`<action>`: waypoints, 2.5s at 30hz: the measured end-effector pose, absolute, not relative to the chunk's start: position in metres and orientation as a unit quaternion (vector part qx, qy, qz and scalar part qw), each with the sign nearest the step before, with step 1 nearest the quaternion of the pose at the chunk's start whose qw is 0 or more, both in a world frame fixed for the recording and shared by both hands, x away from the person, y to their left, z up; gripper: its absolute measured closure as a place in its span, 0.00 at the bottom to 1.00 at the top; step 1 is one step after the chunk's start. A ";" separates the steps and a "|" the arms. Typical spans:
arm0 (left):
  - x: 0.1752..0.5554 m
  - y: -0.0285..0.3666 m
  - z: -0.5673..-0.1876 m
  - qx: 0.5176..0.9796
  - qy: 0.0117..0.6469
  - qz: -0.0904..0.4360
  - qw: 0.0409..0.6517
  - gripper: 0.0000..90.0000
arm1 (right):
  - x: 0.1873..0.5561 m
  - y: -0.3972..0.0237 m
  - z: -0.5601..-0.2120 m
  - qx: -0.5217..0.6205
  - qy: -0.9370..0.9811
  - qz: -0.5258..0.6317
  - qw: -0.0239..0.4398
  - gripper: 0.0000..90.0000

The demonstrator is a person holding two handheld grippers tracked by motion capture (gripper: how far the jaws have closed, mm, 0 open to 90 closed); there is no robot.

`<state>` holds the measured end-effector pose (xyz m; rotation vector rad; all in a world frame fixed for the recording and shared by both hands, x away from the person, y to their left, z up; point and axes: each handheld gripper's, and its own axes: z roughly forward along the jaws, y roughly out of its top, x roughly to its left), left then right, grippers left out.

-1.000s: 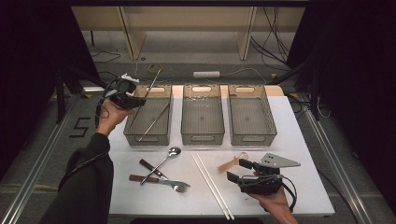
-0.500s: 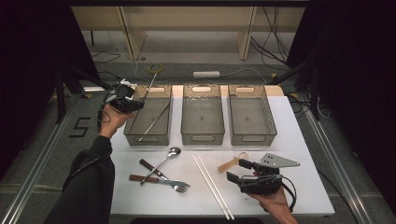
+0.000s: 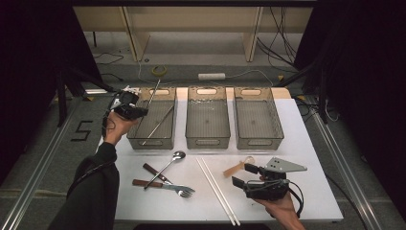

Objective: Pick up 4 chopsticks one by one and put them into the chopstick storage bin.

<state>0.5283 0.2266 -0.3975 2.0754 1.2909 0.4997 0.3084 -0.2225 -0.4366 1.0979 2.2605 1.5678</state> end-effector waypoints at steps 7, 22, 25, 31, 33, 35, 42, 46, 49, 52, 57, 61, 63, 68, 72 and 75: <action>0.531 0.226 -0.407 0.790 0.499 0.182 0.306 0.95 | 0.308 -0.222 -0.436 0.368 0.761 0.526 0.092 0.31; 0.532 0.225 -0.418 0.782 0.518 0.172 0.302 0.91 | 0.308 -0.221 -0.437 0.367 0.762 0.526 0.091 0.31; 0.531 0.227 -0.419 0.773 0.528 0.169 0.308 0.81 | 0.308 -0.221 -0.437 0.367 0.762 0.525 0.091 0.31; 0.519 0.226 -0.413 0.770 0.528 0.158 0.322 0.62 | 0.307 -0.222 -0.436 0.367 0.762 0.525 0.094 0.31; 0.511 0.226 -0.410 0.766 0.527 0.159 0.332 0.56 | 0.307 -0.221 -0.436 0.368 0.763 0.523 0.096 0.31; 0.503 0.225 -0.407 0.766 0.523 0.159 0.339 0.50 | 0.306 -0.220 -0.436 0.367 0.765 0.520 0.101 0.31; 0.474 0.227 -0.399 0.755 0.513 0.151 0.381 0.39 | 0.305 -0.216 -0.437 0.374 0.772 0.502 0.110 0.31; 0.459 0.228 -0.397 0.750 0.506 0.155 0.397 0.34 | 0.302 -0.211 -0.436 0.377 0.780 0.485 0.119 0.32; 0.449 0.227 -0.395 0.753 0.494 0.159 0.405 0.30 | 0.300 -0.206 -0.437 0.378 0.787 0.471 0.127 0.32; 0.441 0.226 -0.394 0.745 0.493 0.159 0.420 0.28 | 0.298 -0.204 -0.438 0.383 0.793 0.456 0.129 0.33; 0.429 0.218 -0.397 0.750 0.480 0.163 0.426 0.25 | 0.297 -0.201 -0.440 0.390 0.800 0.437 0.130 0.38; 0.419 0.211 -0.400 0.752 0.469 0.172 0.431 0.24 | 0.293 -0.198 -0.441 0.388 0.810 0.420 0.129 0.43; 0.414 0.208 -0.402 0.755 0.464 0.173 0.430 0.24 | 0.291 -0.195 -0.442 0.387 0.817 0.407 0.130 0.46; 0.399 0.203 -0.408 0.754 0.458 0.176 0.438 0.23 | 0.289 -0.188 -0.447 0.387 0.840 0.363 0.110 0.50; 0.386 0.200 -0.411 0.754 0.450 0.182 0.443 0.23 | 0.288 -0.183 -0.450 0.383 0.855 0.338 0.093 0.52; 0.378 0.199 -0.414 0.750 0.449 0.182 0.452 0.23 | 0.288 -0.179 -0.451 0.382 0.860 0.327 0.083 0.54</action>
